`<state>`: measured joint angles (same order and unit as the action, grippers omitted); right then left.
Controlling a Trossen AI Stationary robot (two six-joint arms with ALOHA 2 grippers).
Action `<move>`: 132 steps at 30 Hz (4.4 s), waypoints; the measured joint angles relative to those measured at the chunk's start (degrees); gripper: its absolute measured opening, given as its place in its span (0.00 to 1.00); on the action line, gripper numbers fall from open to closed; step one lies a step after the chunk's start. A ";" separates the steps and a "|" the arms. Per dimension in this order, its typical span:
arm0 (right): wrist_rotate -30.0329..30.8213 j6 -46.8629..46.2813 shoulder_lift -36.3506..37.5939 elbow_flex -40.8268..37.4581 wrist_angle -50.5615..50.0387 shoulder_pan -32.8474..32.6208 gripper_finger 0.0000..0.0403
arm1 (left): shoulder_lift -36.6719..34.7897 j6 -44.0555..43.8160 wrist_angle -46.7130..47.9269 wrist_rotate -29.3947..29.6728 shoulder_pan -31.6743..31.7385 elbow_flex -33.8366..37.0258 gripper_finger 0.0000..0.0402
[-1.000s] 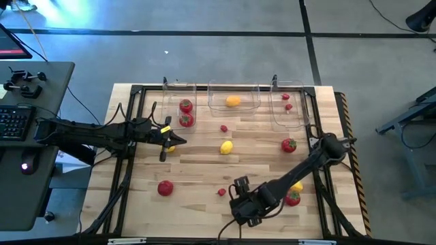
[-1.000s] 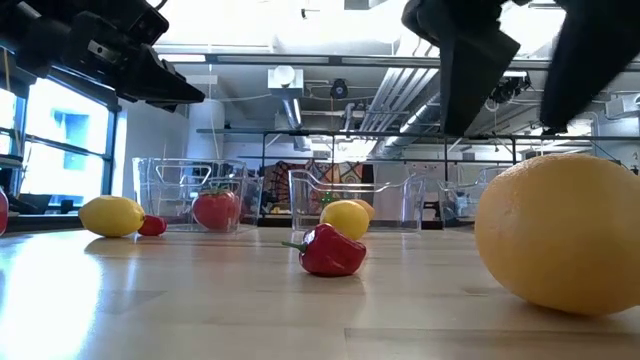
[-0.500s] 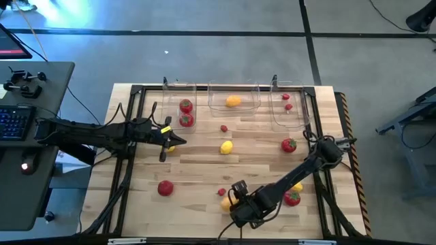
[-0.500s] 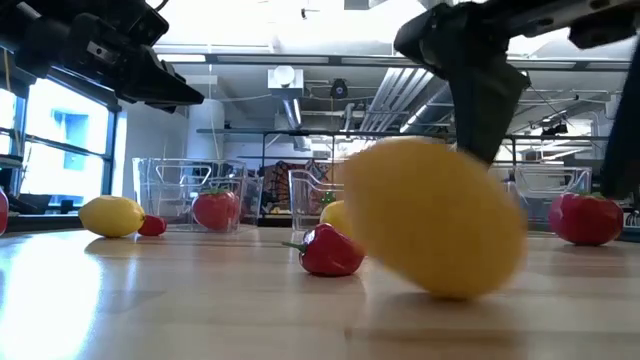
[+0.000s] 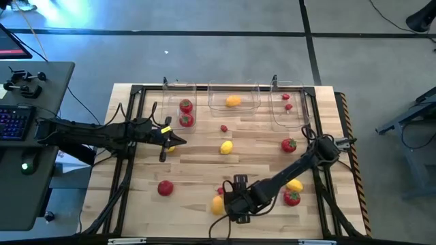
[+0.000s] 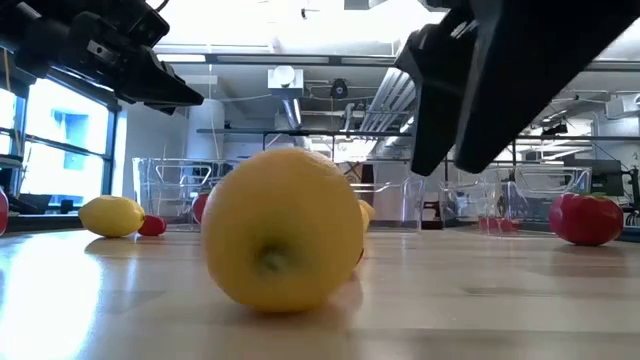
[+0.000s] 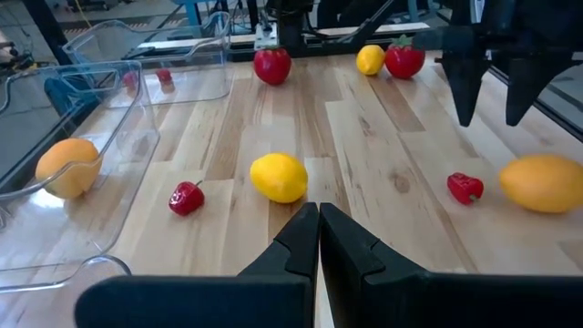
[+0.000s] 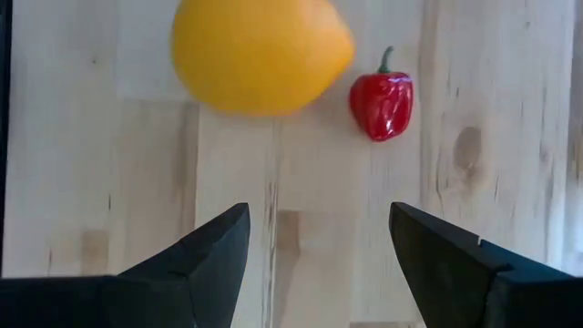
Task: Sort produce into baskets
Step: Put the yellow lemon into the center transparent bin
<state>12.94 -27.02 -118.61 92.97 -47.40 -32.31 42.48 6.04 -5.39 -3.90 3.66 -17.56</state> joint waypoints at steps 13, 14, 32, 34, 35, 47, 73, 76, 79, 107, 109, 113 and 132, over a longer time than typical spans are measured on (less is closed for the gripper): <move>-4.21 -17.88 0.02 0.10 8.36 1.63 0.44 | 0.01 -1.02 -0.07 0.00 -0.07 0.00 0.00; -3.77 -16.33 0.02 0.56 8.61 1.21 0.37 | 0.00 -1.02 -0.07 0.00 -0.07 0.00 0.00; 0.39 -29.07 -8.93 16.00 4.02 -0.04 0.74 | 0.00 1.04 3.66 -0.64 -0.09 -0.04 0.00; 0.60 -31.23 -11.23 18.37 0.93 0.34 0.82 | 0.00 1.05 4.37 -0.66 -0.09 -0.04 0.00; 1.26 -32.27 -12.22 19.66 -1.32 0.52 0.84 | 0.02 1.05 4.45 -0.66 -0.11 -0.04 0.00; 2.69 -36.59 -20.69 28.37 -11.77 0.99 0.86 | 0.01 0.18 4.73 -0.68 -1.15 -0.04 0.00; 7.70 -10.51 -11.45 36.68 -35.68 14.01 0.49 | 0.00 -1.35 0.01 0.20 -3.95 -0.04 0.00; 10.00 -1.52 -8.50 36.61 -36.42 22.06 0.49 | 0.00 -1.40 -1.72 0.20 -3.47 -0.04 0.00; 12.43 9.33 -6.86 36.61 -34.27 31.34 0.49 | 0.00 -1.41 -2.28 0.23 -2.79 -0.04 0.00; -9.74 -5.75 -15.80 36.50 -11.44 63.47 0.49 | 0.00 -4.94 -2.18 3.12 -1.79 -0.03 0.00; -9.34 -7.47 -16.83 36.50 -10.84 63.60 0.49 | 0.00 -4.48 -2.19 3.12 -1.79 -0.02 0.00; -9.99 -10.99 -19.34 36.50 -10.95 64.19 0.49 | 0.00 -4.48 -2.19 3.10 -1.79 -0.02 0.00; -9.64 -11.78 -22.51 36.81 -8.98 64.17 0.68 | 0.00 -4.46 -2.19 3.10 -1.81 -0.02 0.00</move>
<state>3.30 -38.81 -141.12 129.78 -56.38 31.86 42.48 1.58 -7.57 -0.80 1.85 -17.58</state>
